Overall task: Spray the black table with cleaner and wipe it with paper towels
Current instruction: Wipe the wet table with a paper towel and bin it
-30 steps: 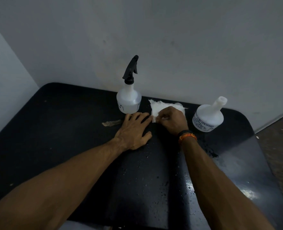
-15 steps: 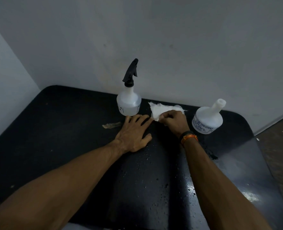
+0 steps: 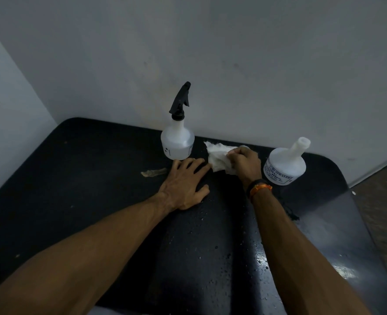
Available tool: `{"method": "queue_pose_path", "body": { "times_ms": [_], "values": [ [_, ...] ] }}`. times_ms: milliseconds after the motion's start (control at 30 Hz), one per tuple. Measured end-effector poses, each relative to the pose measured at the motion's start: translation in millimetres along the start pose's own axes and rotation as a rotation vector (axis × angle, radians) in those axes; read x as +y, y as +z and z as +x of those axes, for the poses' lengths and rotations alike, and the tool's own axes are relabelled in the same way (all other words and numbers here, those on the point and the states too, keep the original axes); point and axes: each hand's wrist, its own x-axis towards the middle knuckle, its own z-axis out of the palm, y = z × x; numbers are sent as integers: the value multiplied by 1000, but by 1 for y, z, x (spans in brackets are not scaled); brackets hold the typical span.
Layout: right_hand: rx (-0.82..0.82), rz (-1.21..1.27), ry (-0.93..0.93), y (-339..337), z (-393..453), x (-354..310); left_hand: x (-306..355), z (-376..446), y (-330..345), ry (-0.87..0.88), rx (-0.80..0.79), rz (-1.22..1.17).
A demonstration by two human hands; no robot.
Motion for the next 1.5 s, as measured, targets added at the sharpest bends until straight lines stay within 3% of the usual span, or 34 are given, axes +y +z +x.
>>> {"method": "queue_pose_path", "body": {
  "times_ms": [200, 333, 533, 733, 1000, 1167, 1333, 1433, 1500],
  "values": [
    [303, 7, -19, -2, 7, 3, 0, 0, -1, 8, 4, -16],
    [347, 49, -96, -3, 5, -1, 0, -1, -1, 7, 13, -24],
    [411, 127, -68, -10, -1, -16, -1, 0, 0, 4, 2, -32],
    [550, 36, -223, -19, -11, -40, -1, -1, 1, 5, 15, -41],
    [647, -182, -562, -32, -29, -57, 2, -3, -3, 6, -7, -43],
    [432, -533, -778, -35, -66, -52, 4, -6, -8, -8, -6, -60],
    [-203, -1071, -648, -21, -114, 4, 5, -14, -16, -32, -55, -182],
    [-486, -997, -509, -22, -131, 22, 3, -30, -23, -46, -61, -218],
    [-522, -907, -522, -25, -138, 22, -2, -47, -27, -66, -51, -201]
  ]
}}
